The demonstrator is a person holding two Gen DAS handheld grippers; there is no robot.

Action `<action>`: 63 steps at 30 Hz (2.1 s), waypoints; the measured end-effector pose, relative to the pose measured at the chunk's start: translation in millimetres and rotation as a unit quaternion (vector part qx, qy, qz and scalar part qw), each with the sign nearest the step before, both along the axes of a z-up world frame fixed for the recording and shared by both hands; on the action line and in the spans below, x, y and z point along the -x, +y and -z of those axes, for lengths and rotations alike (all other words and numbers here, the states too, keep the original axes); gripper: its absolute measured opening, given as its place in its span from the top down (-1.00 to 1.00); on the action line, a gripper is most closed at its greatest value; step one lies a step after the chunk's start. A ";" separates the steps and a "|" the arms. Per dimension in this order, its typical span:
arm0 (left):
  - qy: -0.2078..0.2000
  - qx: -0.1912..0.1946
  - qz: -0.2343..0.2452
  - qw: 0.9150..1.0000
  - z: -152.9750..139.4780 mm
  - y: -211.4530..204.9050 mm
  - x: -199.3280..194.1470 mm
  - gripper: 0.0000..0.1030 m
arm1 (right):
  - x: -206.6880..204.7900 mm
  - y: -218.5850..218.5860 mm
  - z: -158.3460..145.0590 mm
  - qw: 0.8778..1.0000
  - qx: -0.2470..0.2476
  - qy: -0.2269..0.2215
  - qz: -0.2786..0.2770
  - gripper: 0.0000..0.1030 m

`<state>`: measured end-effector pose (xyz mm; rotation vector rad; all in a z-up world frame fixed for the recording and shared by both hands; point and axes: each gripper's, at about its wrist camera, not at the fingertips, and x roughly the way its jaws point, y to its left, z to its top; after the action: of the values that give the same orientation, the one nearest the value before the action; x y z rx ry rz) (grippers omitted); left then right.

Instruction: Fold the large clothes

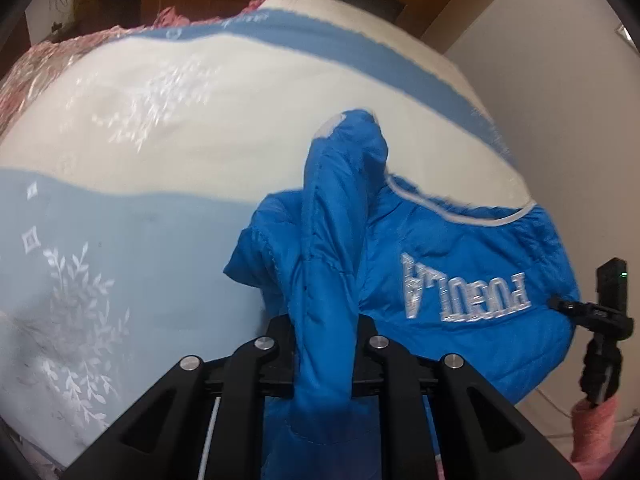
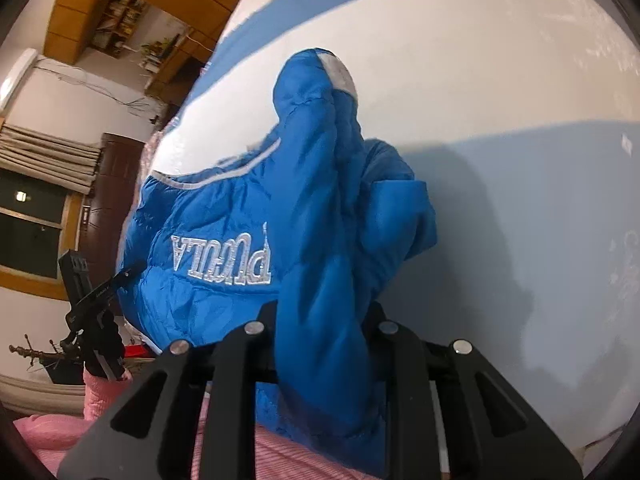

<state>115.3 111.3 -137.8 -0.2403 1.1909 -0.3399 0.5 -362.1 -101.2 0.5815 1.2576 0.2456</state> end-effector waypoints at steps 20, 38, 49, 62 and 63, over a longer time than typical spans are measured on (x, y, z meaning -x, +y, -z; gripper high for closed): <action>0.011 -0.043 0.002 0.999 38.1 -4.5 -6.0 0.38 | 8.1 -7.3 51.1 0.997 0.068 0.032 0.032 -0.08; -0.056 -0.032 0.026 0.998 29.8 -77.4 -98.9 0.42 | -85.9 35.1 40.7 0.990 0.130 -0.049 -0.010 0.14; -0.027 -0.067 0.036 0.997 60.2 -91.7 -129.9 0.65 | -116.7 2.3 78.5 0.997 0.070 -0.021 0.035 0.35; -0.100 -0.052 0.083 0.990 -5.4 -108.9 24.0 0.57 | 32.7 79.6 8.6 0.988 0.122 -0.074 -0.054 0.08; -0.090 -0.051 0.083 0.991 5.6 -111.0 31.3 0.57 | 37.5 85.8 15.6 0.988 0.126 -0.070 -0.054 0.08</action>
<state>84.0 0.3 -143.5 -0.0212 1.0492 -0.4351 -37.0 -276.3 -116.7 0.2750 1.1641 0.2093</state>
